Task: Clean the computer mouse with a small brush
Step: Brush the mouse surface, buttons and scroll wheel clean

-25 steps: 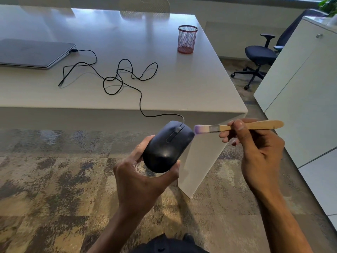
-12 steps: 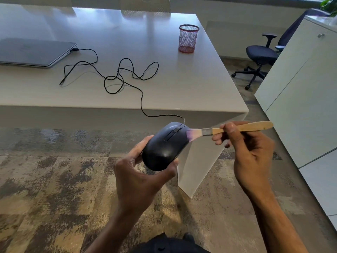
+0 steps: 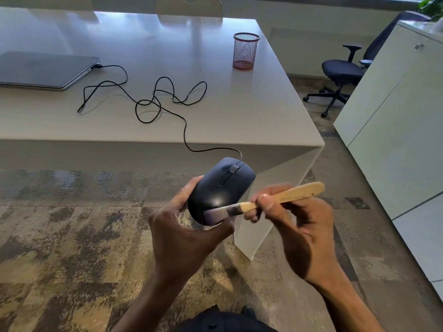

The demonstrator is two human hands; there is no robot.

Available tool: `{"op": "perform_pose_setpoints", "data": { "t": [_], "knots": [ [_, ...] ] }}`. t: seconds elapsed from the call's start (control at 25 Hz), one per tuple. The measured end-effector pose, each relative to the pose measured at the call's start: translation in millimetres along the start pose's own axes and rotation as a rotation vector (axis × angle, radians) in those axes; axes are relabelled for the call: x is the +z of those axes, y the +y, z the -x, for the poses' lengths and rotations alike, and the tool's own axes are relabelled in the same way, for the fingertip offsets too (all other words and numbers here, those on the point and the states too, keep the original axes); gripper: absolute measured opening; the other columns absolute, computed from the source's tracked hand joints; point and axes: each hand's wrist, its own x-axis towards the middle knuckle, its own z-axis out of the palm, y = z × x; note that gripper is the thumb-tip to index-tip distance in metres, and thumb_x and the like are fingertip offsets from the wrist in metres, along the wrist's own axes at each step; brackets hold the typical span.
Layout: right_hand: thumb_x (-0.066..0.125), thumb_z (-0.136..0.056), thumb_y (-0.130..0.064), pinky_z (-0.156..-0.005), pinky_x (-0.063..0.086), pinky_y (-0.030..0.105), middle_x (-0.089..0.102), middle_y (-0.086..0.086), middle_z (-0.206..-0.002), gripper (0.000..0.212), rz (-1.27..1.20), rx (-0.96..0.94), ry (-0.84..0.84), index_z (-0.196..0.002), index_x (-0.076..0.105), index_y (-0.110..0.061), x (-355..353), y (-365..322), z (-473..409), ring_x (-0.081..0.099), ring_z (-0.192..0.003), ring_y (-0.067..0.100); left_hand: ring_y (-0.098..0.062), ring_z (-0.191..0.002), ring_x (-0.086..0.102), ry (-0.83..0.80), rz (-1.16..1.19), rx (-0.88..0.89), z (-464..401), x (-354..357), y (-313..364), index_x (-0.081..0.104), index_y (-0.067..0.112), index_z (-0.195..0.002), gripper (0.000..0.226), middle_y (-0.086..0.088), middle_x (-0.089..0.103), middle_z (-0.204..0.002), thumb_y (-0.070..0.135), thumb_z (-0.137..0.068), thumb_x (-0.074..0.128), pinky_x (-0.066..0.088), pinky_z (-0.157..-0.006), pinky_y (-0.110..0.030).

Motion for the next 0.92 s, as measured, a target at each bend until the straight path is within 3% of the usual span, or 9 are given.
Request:
{"op": "perform_pose_setpoints", "data": {
  "t": [0.24,0.4,0.56,0.72,0.92],
  "knots": [
    [0.054,-0.100,-0.014,-0.068,0.053,0.015,0.073,-0.001,-0.082,0.014,0.057,0.031,0.218,-0.098,0.067,-0.011,-34,12,-11,0.069,-0.071,0.007,0.005,-0.096,0.063,0.001,0.053,-0.021,-1,-3,3,0.053,0.050,-0.115,0.059,0.037,0.061,-0.105,0.046,-0.063,0.078,0.051,-0.072,-0.012],
    [0.053,-0.098,-0.026,-0.070,0.054,0.018,0.073,-0.011,-0.082,0.015,0.201,0.063,0.358,-0.096,0.067,-0.021,-39,15,-16,0.069,-0.075,0.008,0.005,-0.096,0.062,-0.013,0.050,-0.006,-3,-4,4,0.052,0.052,-0.116,0.058,0.036,0.061,-0.105,0.044,-0.064,0.078,0.049,-0.070,-0.009],
    [0.054,-0.100,-0.028,-0.069,0.054,0.019,0.074,-0.008,-0.084,0.014,0.090,0.009,0.327,-0.099,0.067,-0.024,-32,4,-12,0.070,-0.076,0.011,0.006,-0.095,0.062,-0.032,0.032,0.010,-3,-3,6,0.051,0.056,-0.115,0.057,0.037,0.060,-0.104,0.045,-0.065,0.077,0.049,-0.071,-0.008],
    [0.059,-0.098,-0.022,-0.070,0.053,0.017,0.074,-0.003,-0.084,0.012,0.043,-0.005,0.177,-0.098,0.071,-0.020,-18,1,-4,0.072,-0.078,0.012,0.006,-0.096,0.062,-0.022,0.009,-0.019,-2,-1,6,0.052,0.044,-0.120,0.063,0.038,0.060,-0.104,0.049,-0.063,0.078,0.050,-0.073,-0.011],
    [0.057,-0.096,-0.032,-0.069,0.051,0.013,0.074,-0.007,-0.087,0.010,0.185,0.045,0.344,-0.096,0.067,-0.031,-20,8,-11,0.072,-0.081,0.007,0.010,-0.094,0.061,-0.027,-0.025,-0.022,-1,-1,7,0.055,0.023,-0.127,0.076,0.032,0.058,-0.106,0.051,-0.060,0.078,0.049,-0.075,-0.010]
  ]
}}
